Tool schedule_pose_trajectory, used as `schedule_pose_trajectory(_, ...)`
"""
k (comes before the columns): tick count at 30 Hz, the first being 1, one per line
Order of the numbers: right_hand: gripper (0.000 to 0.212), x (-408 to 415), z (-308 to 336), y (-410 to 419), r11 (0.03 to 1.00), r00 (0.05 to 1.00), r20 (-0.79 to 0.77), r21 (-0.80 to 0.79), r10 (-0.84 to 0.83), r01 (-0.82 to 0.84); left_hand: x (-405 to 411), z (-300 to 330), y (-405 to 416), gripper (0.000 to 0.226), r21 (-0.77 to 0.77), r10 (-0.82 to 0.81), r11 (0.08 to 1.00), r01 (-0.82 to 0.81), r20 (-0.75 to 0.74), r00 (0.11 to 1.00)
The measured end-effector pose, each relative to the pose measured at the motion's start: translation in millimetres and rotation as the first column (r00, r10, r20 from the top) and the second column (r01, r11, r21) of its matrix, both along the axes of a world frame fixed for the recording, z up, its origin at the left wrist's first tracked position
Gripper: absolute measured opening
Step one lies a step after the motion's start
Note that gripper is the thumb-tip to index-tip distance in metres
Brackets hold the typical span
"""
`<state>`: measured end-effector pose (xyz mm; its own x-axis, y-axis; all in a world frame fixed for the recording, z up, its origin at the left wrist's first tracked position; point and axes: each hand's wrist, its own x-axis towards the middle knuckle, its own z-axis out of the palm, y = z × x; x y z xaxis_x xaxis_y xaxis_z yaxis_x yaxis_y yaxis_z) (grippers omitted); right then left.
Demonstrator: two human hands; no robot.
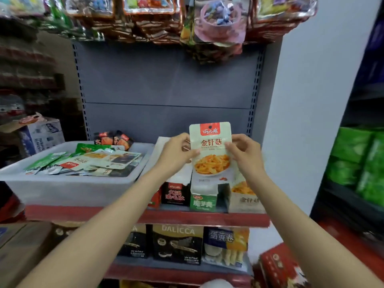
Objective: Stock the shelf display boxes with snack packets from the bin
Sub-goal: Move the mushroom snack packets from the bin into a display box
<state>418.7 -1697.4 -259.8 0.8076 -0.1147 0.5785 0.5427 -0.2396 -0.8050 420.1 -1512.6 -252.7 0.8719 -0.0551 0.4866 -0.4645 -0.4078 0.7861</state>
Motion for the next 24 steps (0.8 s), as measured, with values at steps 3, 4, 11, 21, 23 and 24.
schedule_pose_trajectory(3,0.016,-2.2,-1.1,-40.6,0.996,0.997,0.002,-0.037,-0.083,0.083,3.0,-2.2,-44.7,0.025,0.01,-0.009,1.0,0.009,0.019,1.0)
schedule_pose_trajectory(4,0.019,-2.1,-2.3,-52.6,0.994,0.995,-0.009,-0.047,-0.099,0.099,4.4,-3.5,-58.0,0.024,0.008,-0.011,1.0,0.01,0.023,1.0)
schedule_pose_trajectory(11,0.02,-1.6,-10.0,-98.3,0.986,0.989,-0.041,-0.094,-0.143,0.139,16.7,-8.0,-105.8,0.012,0.066,0.008,0.998,-0.011,0.041,0.999)
schedule_pose_trajectory(21,0.02,0.8,-43.6,-109.1,0.934,0.969,-0.109,-0.309,-0.221,0.178,17.9,-39.0,-103.5,0.012,0.291,0.082,0.953,-0.077,-0.005,0.997)
schedule_pose_trajectory(23,0.021,-0.8,-43.1,-107.9,0.926,0.969,-0.102,-0.333,-0.224,0.179,18.3,-38.9,-102.5,0.014,0.301,0.09,0.95,-0.081,-0.015,0.996)
schedule_pose_trajectory(24,0.021,-1.4,-43.4,-107.4,0.916,0.968,-0.101,-0.359,-0.228,0.178,18.6,-39.7,-102.3,0.015,0.312,0.093,0.947,-0.082,-0.022,0.995)
